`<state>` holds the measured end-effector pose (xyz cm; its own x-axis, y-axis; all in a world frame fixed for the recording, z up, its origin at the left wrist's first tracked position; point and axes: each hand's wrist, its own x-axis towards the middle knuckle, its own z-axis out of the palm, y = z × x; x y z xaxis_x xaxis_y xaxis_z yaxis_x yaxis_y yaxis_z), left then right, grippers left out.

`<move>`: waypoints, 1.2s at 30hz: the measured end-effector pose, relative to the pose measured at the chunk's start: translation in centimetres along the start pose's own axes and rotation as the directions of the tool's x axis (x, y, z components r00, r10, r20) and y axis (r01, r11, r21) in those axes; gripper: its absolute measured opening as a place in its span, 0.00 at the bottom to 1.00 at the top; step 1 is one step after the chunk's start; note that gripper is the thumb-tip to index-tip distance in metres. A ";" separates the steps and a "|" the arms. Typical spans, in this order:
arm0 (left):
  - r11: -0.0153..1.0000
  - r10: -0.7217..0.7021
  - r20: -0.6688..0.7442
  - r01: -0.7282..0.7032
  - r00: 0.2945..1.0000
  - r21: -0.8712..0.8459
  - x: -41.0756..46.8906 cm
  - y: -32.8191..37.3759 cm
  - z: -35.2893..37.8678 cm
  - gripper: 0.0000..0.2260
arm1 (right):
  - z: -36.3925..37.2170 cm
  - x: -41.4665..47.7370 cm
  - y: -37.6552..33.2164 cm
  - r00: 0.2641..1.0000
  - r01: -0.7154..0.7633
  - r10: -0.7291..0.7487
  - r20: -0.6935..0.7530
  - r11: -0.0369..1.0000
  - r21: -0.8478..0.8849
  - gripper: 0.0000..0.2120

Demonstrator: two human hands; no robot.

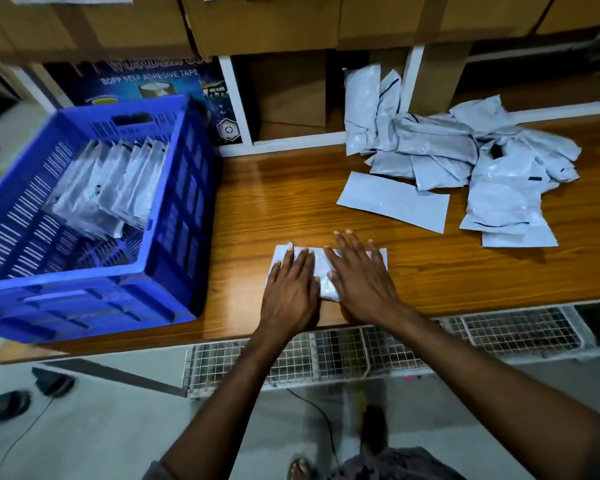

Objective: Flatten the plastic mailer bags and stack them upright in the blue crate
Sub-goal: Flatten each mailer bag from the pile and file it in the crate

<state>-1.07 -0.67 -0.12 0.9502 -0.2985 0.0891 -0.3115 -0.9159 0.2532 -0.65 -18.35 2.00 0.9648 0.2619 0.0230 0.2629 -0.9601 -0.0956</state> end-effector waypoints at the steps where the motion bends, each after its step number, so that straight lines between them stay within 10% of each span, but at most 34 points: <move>1: 1.000 -0.014 0.013 0.014 1.000 -0.014 0.4 -0.1 0.1 0.31 | 0.6 0.3 -0.2 0.999 -0.015 0.015 0.032 1.000 0.021 0.27; 19: 0.995 0.023 0.072 -0.016 0.997 -0.094 -0.2 -2.0 0.4 0.33 | 2.0 0.0 4.3 0.979 -0.076 0.052 0.196 0.990 0.120 0.42; 28: 0.985 0.167 0.181 -0.156 0.969 -0.072 -5.7 -5.0 -1.8 0.42 | 0.8 -7.0 2.9 0.960 0.201 -0.210 0.185 0.977 0.071 0.45; 36: 0.924 0.332 -0.222 -0.363 0.917 -0.122 -7.9 -5.0 -4.0 0.23 | -2.8 -9.9 1.7 0.982 0.128 -0.098 -0.164 0.974 0.187 0.26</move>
<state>-7.01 7.32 1.82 0.7668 -0.5181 0.3790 -0.6338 -0.7047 0.3190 -9.70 -22.81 4.37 0.9218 0.3349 0.1951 0.3792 -0.8832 -0.2761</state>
